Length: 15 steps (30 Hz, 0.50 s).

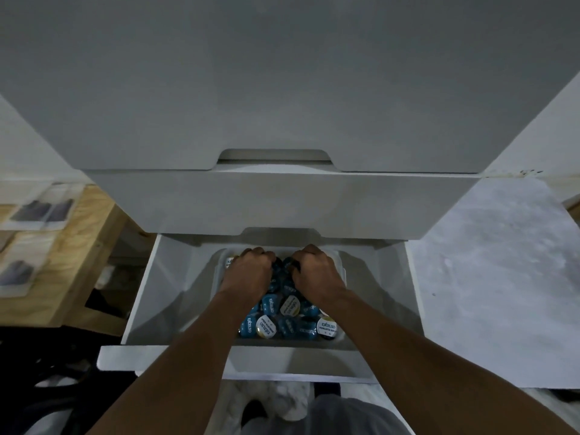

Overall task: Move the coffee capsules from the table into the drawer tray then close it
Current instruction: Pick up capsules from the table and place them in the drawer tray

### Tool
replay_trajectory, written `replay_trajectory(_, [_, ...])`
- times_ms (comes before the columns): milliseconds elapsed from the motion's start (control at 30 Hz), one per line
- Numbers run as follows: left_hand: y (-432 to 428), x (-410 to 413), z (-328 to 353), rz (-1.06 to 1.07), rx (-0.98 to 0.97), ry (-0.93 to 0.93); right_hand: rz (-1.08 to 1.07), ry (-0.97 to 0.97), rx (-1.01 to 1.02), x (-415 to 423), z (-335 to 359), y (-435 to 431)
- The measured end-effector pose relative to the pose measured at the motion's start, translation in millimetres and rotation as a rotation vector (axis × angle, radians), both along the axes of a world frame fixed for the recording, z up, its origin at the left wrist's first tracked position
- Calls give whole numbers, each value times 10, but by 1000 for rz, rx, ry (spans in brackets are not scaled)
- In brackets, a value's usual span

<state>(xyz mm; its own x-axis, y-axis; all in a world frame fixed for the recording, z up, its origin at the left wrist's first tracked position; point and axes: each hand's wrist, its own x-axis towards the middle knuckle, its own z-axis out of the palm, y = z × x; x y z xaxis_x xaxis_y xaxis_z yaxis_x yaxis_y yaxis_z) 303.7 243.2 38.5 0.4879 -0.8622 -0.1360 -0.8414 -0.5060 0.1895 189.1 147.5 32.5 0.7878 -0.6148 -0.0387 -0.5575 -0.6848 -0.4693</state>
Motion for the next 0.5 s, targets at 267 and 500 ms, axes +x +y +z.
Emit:
replay_trajectory(267, [71,-63,97,85,-12,0,92,-18,47,-103,84,-117])
replay_trajectory(500, [359,-203,330,81,-36,-29,14,50,-25,-395,311,-23])
